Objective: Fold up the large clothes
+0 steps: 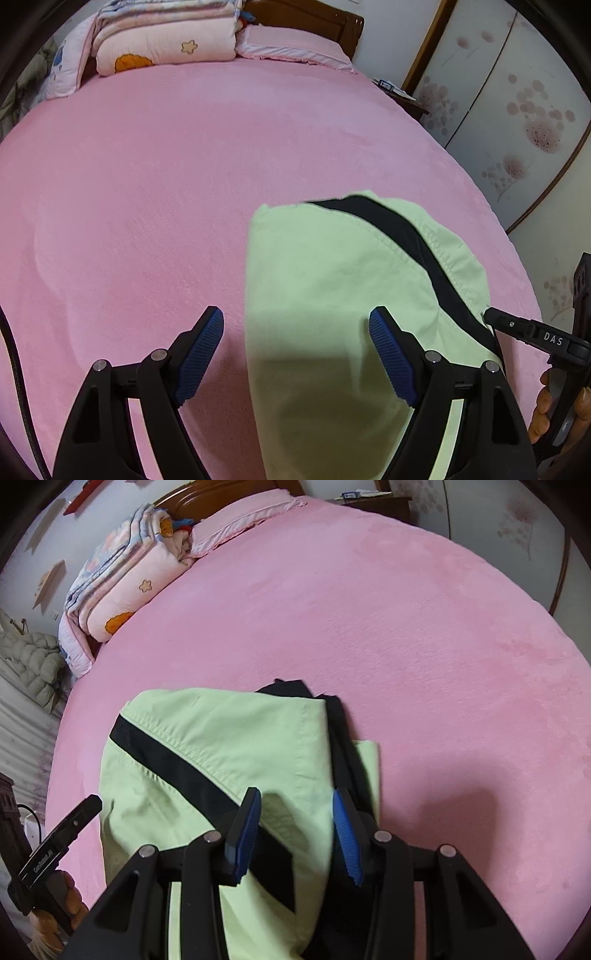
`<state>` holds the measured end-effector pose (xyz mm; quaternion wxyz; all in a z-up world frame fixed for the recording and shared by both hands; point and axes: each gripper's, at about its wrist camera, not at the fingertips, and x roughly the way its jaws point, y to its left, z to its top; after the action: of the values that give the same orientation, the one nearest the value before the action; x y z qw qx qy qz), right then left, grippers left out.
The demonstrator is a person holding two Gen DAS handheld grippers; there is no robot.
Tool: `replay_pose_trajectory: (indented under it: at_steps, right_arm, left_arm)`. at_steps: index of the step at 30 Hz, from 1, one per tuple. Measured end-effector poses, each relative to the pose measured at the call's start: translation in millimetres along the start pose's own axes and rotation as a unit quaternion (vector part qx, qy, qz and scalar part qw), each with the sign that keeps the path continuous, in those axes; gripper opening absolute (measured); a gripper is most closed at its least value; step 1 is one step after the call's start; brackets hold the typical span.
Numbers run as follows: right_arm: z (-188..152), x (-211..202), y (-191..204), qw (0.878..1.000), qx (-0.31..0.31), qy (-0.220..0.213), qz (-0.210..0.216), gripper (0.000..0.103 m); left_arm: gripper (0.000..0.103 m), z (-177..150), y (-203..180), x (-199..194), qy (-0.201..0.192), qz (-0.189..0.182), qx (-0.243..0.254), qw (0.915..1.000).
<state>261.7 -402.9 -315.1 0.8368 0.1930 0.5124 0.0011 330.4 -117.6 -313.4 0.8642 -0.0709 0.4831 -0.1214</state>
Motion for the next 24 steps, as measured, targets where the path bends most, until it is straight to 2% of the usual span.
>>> replay_pose_trajectory:
  at_steps: [6,11,12,13,14,15,21,24]
  right_arm:
    - [0,11,-5,0.999,0.006,0.023,0.037,0.041]
    - [1,18,9,0.997,-0.025,0.033,0.065,0.041]
    - [0,19,11,0.997,-0.038,0.032,0.061,0.037]
    - [-1,19,12,0.997,-0.051,0.029,0.047,0.014]
    - [-1,18,12,0.997,-0.062,0.026,0.037,0.003]
    - [-2,15,10,0.997,-0.064,0.021,0.037,0.003]
    - [-2,-18,14,0.993,-0.102,-0.041,-0.041,0.001]
    - [-4,-3,4,0.993,-0.093,-0.028,-0.068,0.001]
  left_arm:
    - [0.079,-9,-3,14,0.014,-0.006,-0.003,0.9999]
    - [0.079,-12,-3,22,0.018,-0.01,-0.011,0.9997]
    - [0.079,-13,-4,24,0.018,-0.008,-0.011,0.9997]
    - [0.079,-13,-4,25,0.019,-0.007,-0.013,0.9997]
    - [0.079,-12,-5,25,0.019,-0.009,-0.014,0.9997]
    - [0.079,-12,-7,25,0.019,-0.008,-0.013,0.9997]
    - [0.079,-11,-33,17,0.005,-0.004,0.029,0.9995]
    - [0.079,-17,-43,26,0.011,0.02,0.053,0.9983]
